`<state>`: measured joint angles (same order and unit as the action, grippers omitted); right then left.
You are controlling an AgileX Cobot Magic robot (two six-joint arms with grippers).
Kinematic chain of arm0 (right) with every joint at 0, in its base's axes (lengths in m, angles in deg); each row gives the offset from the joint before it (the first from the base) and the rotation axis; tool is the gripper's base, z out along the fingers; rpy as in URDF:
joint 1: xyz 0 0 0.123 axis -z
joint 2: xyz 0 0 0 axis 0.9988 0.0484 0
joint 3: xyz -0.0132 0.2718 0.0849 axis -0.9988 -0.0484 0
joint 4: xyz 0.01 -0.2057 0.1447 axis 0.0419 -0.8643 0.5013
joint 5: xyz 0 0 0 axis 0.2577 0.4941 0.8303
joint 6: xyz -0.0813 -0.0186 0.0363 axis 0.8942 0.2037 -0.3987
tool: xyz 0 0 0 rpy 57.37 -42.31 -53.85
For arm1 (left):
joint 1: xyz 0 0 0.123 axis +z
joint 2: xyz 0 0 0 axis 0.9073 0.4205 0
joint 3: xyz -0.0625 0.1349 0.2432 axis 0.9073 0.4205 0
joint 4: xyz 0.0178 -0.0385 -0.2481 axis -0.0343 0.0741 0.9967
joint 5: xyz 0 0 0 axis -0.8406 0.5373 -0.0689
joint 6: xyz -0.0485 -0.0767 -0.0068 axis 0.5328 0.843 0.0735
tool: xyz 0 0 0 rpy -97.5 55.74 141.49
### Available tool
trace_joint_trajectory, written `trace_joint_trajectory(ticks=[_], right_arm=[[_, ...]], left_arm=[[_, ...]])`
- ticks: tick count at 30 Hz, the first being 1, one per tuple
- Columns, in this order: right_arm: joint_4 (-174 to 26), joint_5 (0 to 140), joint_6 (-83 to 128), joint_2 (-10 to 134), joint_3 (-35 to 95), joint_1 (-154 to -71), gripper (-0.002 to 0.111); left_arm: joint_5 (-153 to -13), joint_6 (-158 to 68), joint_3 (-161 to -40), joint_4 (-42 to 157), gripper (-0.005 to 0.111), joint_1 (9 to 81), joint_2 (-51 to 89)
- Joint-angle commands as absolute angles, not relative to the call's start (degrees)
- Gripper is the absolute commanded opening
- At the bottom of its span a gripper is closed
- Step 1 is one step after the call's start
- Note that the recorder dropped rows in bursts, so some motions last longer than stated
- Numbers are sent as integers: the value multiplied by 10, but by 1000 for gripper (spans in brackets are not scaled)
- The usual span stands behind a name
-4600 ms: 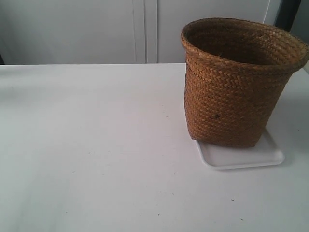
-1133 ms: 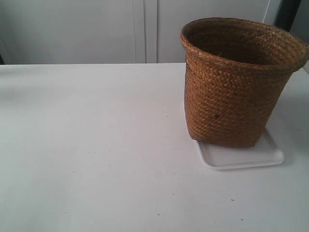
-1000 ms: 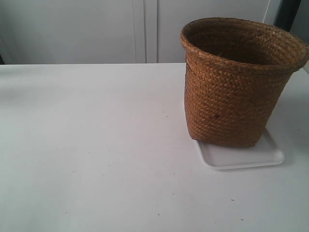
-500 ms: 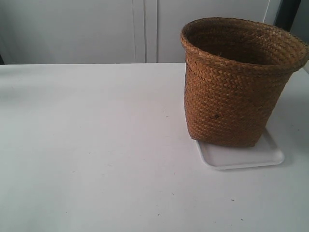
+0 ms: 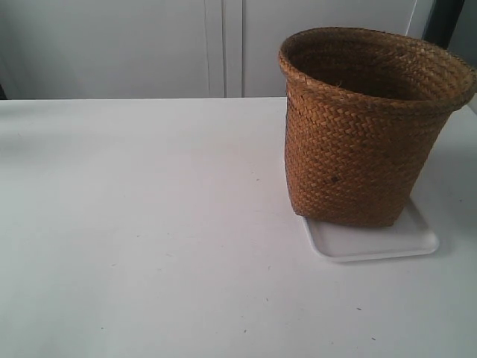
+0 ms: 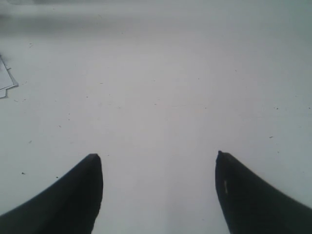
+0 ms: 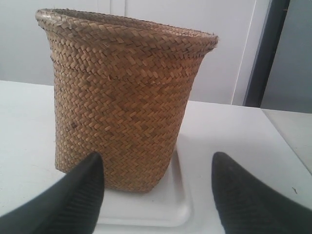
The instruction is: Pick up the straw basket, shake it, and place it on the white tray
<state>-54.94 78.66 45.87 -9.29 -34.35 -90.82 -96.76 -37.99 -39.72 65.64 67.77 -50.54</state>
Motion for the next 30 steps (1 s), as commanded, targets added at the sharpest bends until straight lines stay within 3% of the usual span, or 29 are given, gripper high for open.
trace_joint_trajectory(ticks=[1,7,10,30], right_arm=[[-555,782,464,-95,-346,-906,60],[-559,796,459,-95,-346,-906,60],[-544,925,368,-95,-346,-906,60],[-544,926,365,-95,-346,-906,60]], left_arm=[[-968,-380,-395,659,69,678,-508],[-968,-380,-395,659,69,678,-508],[-968,-380,-395,659,69,678,-508],[-968,-380,-395,659,69,678,-508]])
